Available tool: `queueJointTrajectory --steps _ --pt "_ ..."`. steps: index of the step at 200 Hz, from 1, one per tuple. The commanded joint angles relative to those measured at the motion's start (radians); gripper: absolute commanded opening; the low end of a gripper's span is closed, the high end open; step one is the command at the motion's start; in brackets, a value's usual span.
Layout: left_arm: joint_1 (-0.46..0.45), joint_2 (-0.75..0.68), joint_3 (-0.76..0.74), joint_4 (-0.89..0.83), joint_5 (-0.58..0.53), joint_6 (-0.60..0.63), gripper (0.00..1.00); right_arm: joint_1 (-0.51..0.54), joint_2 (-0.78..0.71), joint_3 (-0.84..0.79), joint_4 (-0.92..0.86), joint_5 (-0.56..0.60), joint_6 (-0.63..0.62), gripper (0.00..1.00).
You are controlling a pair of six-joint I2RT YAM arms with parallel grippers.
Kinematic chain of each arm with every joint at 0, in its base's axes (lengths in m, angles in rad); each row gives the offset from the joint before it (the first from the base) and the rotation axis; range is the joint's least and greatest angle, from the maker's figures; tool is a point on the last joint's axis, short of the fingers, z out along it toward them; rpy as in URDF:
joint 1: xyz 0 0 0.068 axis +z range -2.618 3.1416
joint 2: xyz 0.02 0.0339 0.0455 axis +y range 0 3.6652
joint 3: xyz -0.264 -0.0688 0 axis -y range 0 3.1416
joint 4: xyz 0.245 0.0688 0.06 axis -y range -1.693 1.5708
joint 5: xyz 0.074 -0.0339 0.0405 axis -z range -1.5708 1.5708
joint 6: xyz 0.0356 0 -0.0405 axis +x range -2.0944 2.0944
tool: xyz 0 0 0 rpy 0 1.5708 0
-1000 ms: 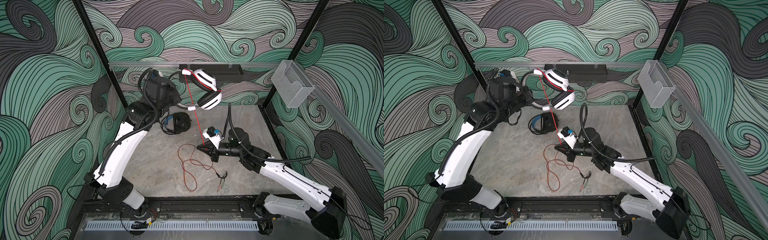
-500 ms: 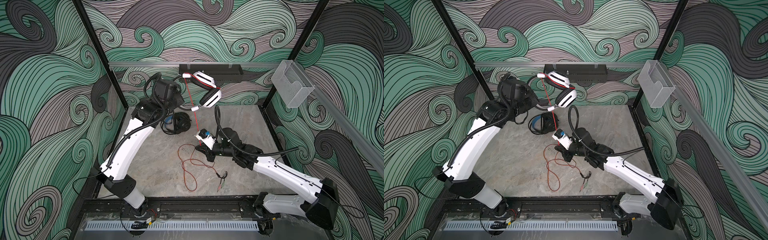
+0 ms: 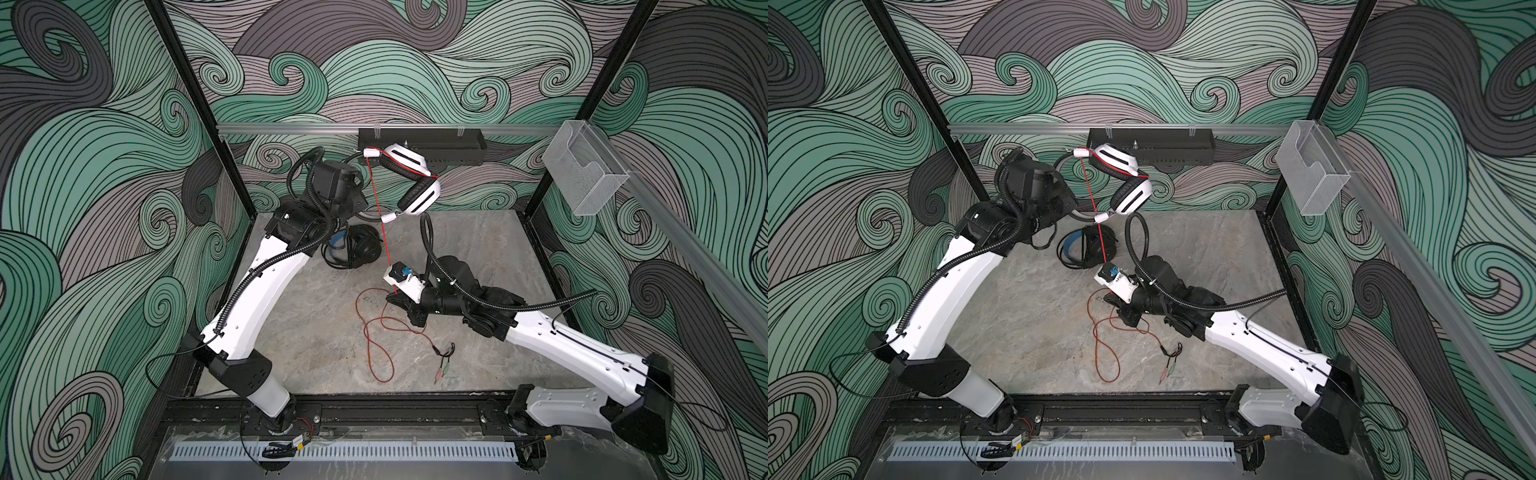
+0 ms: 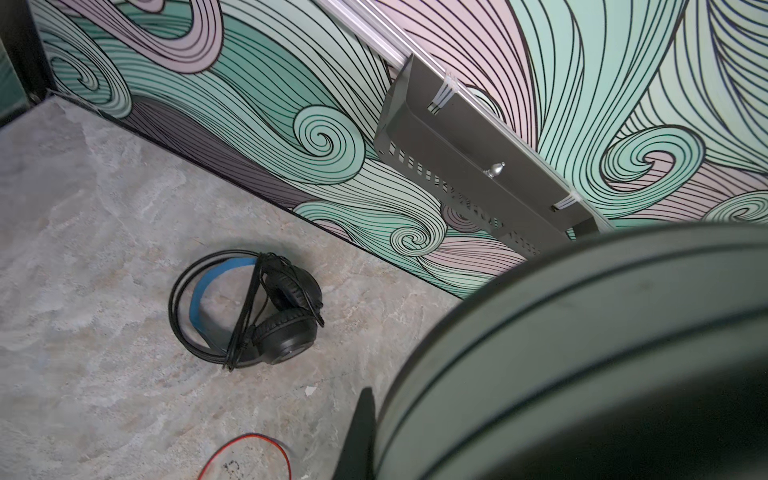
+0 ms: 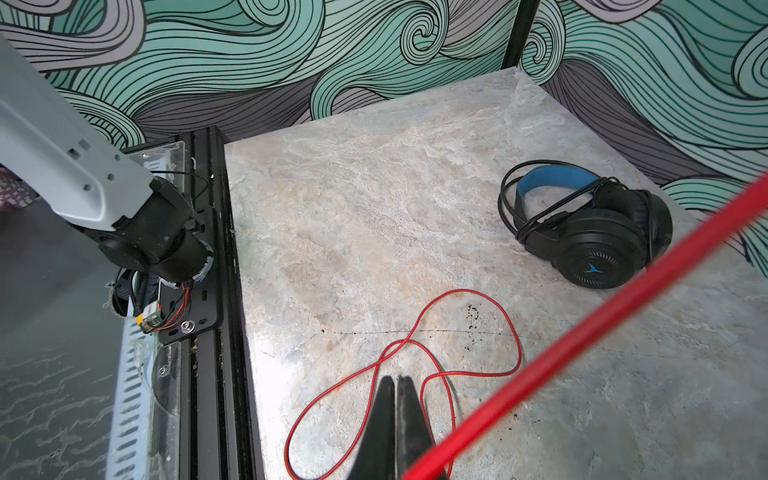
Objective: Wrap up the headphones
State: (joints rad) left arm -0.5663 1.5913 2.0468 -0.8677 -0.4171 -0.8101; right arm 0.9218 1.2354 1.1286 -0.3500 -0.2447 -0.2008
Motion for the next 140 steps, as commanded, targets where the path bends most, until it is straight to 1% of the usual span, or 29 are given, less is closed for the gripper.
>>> queueJointTrajectory --steps 1,27,64,95,113,140 --pt "-0.012 -0.026 0.007 0.113 -0.161 0.108 0.00 0.021 -0.039 0.057 -0.130 0.023 -0.044 0.00" --pt "-0.019 -0.043 -0.034 0.127 -0.205 0.176 0.00 0.023 -0.053 0.122 -0.189 0.046 -0.074 0.00" --pt "-0.053 -0.063 -0.073 0.148 -0.266 0.275 0.00 0.030 -0.050 0.225 -0.269 0.071 -0.127 0.00" --pt "-0.104 -0.082 -0.106 0.162 -0.326 0.371 0.00 0.038 -0.032 0.318 -0.338 0.101 -0.190 0.00" --pt "-0.146 -0.106 -0.149 0.192 -0.371 0.450 0.00 0.044 -0.024 0.362 -0.366 0.150 -0.226 0.00" --pt "-0.223 -0.151 -0.225 0.244 -0.447 0.624 0.00 0.046 -0.024 0.412 -0.393 0.275 -0.291 0.00"
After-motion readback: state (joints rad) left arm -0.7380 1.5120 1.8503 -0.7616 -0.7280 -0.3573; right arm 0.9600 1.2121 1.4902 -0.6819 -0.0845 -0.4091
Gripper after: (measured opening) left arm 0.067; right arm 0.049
